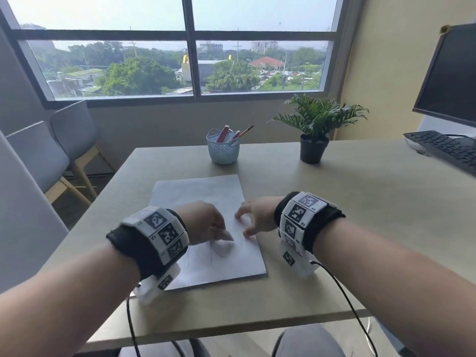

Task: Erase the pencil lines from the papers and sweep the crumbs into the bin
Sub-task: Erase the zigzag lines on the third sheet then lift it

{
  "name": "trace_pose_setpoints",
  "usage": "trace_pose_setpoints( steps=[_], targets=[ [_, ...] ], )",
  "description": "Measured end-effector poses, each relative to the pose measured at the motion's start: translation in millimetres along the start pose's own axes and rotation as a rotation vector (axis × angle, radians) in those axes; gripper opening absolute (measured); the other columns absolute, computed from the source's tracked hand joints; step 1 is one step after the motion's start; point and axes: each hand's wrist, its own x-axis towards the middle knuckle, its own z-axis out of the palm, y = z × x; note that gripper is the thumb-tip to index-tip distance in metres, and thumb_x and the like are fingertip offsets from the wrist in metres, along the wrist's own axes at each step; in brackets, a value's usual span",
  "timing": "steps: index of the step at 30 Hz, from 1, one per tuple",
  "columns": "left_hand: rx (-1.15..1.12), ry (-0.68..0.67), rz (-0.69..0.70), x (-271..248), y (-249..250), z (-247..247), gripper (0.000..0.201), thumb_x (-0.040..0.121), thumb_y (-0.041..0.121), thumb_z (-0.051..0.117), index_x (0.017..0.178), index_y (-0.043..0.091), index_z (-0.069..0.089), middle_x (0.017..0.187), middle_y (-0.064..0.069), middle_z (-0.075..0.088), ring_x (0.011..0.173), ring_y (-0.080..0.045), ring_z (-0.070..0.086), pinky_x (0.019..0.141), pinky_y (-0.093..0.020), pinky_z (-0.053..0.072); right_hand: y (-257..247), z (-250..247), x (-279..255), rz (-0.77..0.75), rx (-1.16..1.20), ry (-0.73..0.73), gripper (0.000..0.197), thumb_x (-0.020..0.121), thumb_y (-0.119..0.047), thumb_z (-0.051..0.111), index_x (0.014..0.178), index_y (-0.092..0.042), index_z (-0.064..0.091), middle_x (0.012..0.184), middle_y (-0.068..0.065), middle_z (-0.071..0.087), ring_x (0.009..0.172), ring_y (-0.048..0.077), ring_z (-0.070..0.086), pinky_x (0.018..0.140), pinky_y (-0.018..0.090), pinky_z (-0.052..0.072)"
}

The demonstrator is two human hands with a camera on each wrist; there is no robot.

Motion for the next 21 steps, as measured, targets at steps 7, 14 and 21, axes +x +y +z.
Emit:
trace_pose_setpoints(
  steps=[7, 14, 21],
  targets=[
    [-0.012, 0.018, -0.051, 10.5, 4.6, -4.4, 0.038, 0.092, 0.052, 0.051, 0.112, 0.020, 0.060, 0.110, 0.000, 0.065, 0.098, -0.018, 0.058, 0.086, -0.029, 0.046, 8.8, -2.8, 12.1, 0.027, 0.064, -0.087, 0.076, 0.086, -0.042, 0.066, 0.148, -0.031, 0.022, 0.146, 0.003, 0.040, 0.125, 0.023, 0.048, 0.103, 0.036, 0.039],
    [0.167, -0.120, 0.056, 14.0, 17.5, -0.3, 0.033, 0.098, 0.048, 0.040, 0.121, 0.027, 0.053, 0.118, 0.000, 0.060, 0.104, -0.022, 0.056, 0.082, -0.031, 0.042, 18.2, 0.0, 12.8, -0.030, 0.006, -0.178, 0.104, 0.081, -0.058, 0.065, 0.154, -0.031, -0.005, 0.160, -0.014, -0.012, 0.148, 0.013, -0.011, 0.120, 0.043, 0.001],
    [0.310, -0.120, 0.076, 23.1, 17.1, -5.3, 0.037, 0.099, 0.050, 0.035, 0.117, 0.025, 0.055, 0.114, 0.001, 0.062, 0.102, -0.021, 0.057, 0.075, -0.030, 0.040, 21.3, 3.4, 14.6, -0.033, 0.038, -0.200, 0.122, 0.068, -0.067, 0.070, 0.152, -0.033, -0.011, 0.159, -0.018, -0.015, 0.147, 0.013, -0.013, 0.120, 0.044, -0.001]
  ],
)
